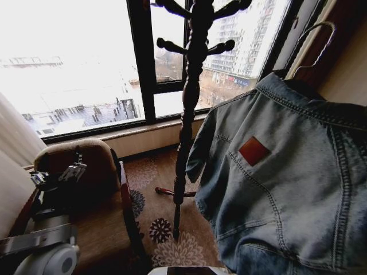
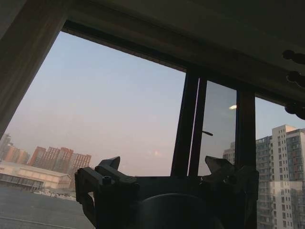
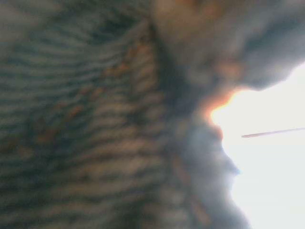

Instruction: Pick up the clothes from the bed and hang them on the clothes hanger.

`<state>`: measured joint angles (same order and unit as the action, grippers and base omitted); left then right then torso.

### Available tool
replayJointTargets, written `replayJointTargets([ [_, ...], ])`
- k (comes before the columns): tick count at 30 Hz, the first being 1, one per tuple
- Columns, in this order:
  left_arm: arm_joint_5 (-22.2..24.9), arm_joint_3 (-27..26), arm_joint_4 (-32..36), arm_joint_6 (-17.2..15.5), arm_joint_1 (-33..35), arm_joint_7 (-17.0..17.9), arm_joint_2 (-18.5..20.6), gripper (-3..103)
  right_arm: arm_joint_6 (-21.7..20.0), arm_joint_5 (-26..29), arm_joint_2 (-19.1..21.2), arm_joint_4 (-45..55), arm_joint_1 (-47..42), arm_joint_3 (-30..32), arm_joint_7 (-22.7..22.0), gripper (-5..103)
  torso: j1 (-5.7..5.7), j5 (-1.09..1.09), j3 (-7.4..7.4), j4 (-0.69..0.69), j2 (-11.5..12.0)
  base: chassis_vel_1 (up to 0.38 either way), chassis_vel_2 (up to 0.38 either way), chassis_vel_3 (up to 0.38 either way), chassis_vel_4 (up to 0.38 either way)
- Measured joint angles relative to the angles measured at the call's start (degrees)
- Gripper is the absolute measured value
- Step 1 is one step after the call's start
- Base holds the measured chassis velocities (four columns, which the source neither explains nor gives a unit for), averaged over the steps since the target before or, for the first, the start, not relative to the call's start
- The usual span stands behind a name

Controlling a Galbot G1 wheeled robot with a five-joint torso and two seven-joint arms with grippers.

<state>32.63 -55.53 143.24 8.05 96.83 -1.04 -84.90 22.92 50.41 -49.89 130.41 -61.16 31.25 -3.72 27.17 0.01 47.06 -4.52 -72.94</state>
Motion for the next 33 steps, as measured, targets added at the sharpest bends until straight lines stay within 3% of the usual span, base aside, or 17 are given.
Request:
replayJointTargets([
  [4,0.0,0.0,0.0,0.0,0.0,0.0,0.0,100,0.0,-0.4,0.0,-0.1,0.0,0.0,-0.5,21,0.06,0.0,0.02,0.01,0.0,-0.153,0.155,0.162,-0.136],
  [14,0.0,-0.1,0.0,0.1,0.1,-0.1,0.1,100,-2.5,-3.7,0.1,-0.7,0.7,0.0,-7.3,21,-0.1,-0.01,-0.04,-0.01,0.0,-0.014,0.018,0.009,-0.012],
  [21,0.0,-0.2,0.0,0.1,0.2,-0.1,0.1,100,-7.3,-5.0,1.3,-2.7,2.5,1.1,-14.7,21,-0.04,0.0,-0.01,0.0,0.0,0.006,-0.02,-0.01,0.011],
  [24,0.1,-0.4,0.0,0.1,0.2,-0.1,0.2,100,-9.6,-2.6,3.1,-5.2,4.9,1.0,-17.7,21,0.05,0.0,0.02,0.01,0.0,0.0,0.0,0.0,0.0],
  [33,0.1,-0.4,0.0,0.2,-0.1,-0.2,0.1,100,-10.2,-0.3,4.9,-7.8,10.7,-4.2,-18.9,21,-0.02,0.0,0.0,0.0,0.0,0.0,0.0,0.0,0.0],
])
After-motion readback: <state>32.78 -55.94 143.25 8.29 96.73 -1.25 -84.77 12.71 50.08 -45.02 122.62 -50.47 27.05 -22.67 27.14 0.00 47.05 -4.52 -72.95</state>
